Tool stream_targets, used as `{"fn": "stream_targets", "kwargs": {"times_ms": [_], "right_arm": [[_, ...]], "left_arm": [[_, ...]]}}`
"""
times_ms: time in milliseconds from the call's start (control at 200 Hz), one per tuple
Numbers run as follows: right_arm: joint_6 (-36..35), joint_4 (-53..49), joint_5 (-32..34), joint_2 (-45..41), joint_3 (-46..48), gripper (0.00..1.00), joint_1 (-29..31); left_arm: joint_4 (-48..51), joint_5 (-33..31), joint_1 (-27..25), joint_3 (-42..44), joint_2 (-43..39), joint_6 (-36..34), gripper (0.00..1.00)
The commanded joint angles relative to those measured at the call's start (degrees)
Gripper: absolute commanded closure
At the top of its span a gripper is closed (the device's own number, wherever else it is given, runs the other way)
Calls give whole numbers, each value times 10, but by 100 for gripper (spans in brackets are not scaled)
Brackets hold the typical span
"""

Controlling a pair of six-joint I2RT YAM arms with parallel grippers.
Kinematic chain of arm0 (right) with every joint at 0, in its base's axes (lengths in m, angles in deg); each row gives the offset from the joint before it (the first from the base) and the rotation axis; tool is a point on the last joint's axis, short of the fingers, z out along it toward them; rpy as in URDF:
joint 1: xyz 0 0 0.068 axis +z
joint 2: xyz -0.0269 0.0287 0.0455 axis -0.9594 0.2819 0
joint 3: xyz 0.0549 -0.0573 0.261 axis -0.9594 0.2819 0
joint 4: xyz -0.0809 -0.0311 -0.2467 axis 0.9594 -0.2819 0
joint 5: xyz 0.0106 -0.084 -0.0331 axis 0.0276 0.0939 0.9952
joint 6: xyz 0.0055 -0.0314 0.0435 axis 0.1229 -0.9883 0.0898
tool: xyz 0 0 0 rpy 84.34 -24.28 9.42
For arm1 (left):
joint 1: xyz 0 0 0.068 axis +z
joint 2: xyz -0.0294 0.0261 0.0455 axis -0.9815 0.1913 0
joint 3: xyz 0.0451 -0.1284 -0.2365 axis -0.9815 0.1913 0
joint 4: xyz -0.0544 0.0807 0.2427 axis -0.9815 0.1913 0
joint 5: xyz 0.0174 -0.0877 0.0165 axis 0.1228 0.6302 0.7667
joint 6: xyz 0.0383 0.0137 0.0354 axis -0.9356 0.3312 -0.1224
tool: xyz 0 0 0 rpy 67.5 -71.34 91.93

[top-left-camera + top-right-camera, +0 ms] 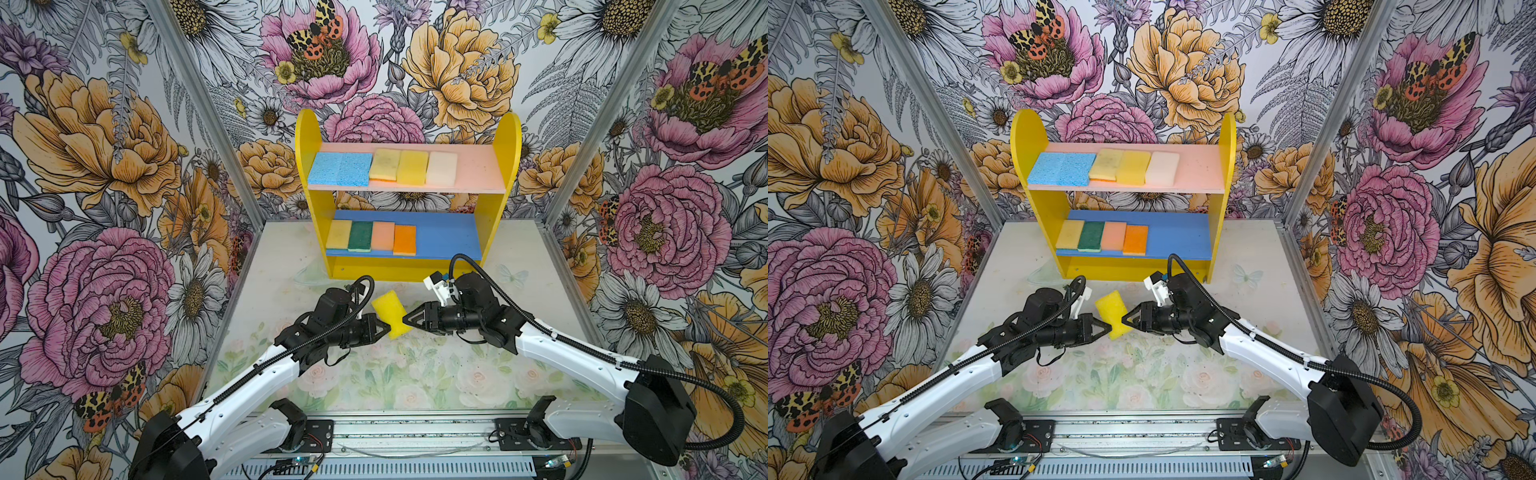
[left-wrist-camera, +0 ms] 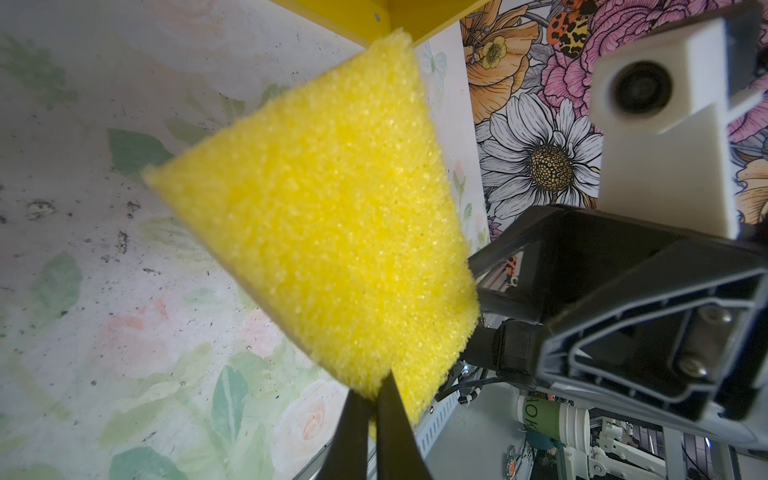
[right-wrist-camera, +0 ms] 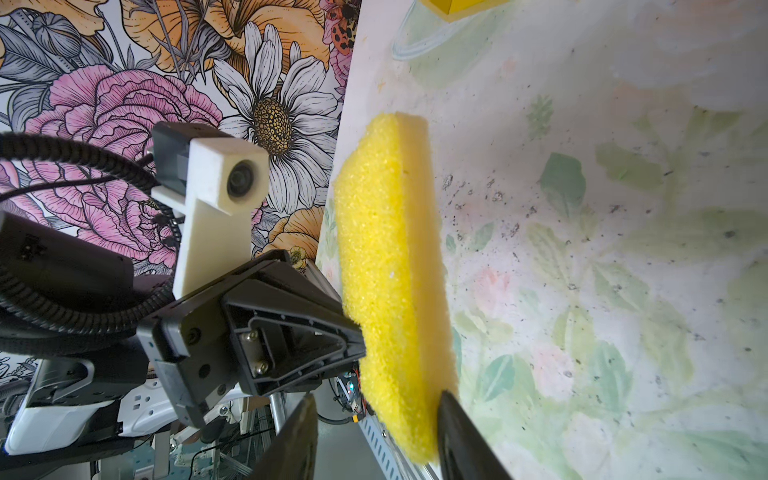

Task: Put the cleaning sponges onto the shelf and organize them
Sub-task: 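Open and withdraw the left gripper while the right carries the sponge to the shelf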

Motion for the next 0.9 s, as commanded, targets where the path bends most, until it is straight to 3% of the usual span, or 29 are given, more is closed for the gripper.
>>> {"fn": "stream_targets", "kwargs": {"times_ms": [0,600,895], "right_arm": [[1,1,22,3,-4,52,6],[3,2,26,18,-5,51,10],[-5,3,19,21,-13,65,18]], "left_arm": [[-10,13,5,0,-12,2,99],[-10,15,10,12,-27,9,99],[-10,15,10,12,-28,10,99]]}}
